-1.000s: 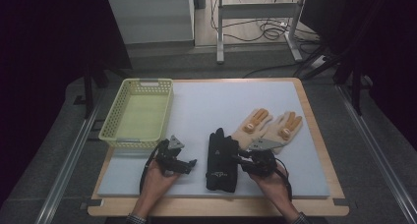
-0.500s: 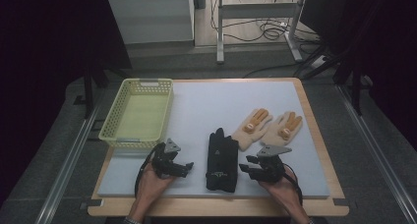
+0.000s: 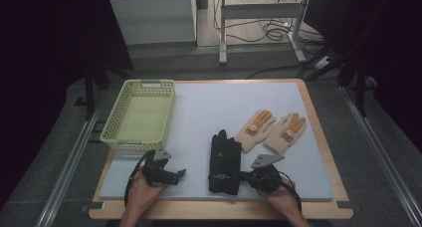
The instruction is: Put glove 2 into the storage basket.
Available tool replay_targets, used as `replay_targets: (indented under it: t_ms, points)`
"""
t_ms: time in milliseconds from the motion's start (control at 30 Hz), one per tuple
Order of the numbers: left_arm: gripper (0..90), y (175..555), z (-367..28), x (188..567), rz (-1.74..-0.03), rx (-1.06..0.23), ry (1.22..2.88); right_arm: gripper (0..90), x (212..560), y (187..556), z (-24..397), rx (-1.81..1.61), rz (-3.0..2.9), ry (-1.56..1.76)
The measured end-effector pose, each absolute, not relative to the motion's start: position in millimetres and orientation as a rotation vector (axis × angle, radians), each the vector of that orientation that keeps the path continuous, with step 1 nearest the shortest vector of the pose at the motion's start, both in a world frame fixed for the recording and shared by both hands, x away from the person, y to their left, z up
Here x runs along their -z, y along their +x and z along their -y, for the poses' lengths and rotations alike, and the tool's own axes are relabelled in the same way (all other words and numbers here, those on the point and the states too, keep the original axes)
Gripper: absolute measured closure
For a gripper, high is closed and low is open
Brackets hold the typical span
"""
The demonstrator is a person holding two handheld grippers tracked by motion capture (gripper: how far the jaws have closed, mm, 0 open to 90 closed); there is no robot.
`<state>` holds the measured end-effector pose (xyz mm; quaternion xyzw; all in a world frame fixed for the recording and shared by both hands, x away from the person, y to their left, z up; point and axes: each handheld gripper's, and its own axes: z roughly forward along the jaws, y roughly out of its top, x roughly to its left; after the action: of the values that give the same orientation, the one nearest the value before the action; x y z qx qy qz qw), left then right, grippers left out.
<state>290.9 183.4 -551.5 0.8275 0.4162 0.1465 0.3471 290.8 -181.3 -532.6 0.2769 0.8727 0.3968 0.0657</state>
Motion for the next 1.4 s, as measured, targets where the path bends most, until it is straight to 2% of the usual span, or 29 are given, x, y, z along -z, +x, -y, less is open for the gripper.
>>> replay_targets:
  t_ms: [1133,1400]
  points:
    - [4.9,291.3,-187.2,552.1,-1.049,-0.367,2.157,84.9,537.7,327.9,97.2,-1.153,-2.567,0.801]
    - [5.0,291.2,-187.3,552.3,-1.050,-0.367,2.155,74.1,533.1,325.8,113.6,-1.181,-2.559,0.812]
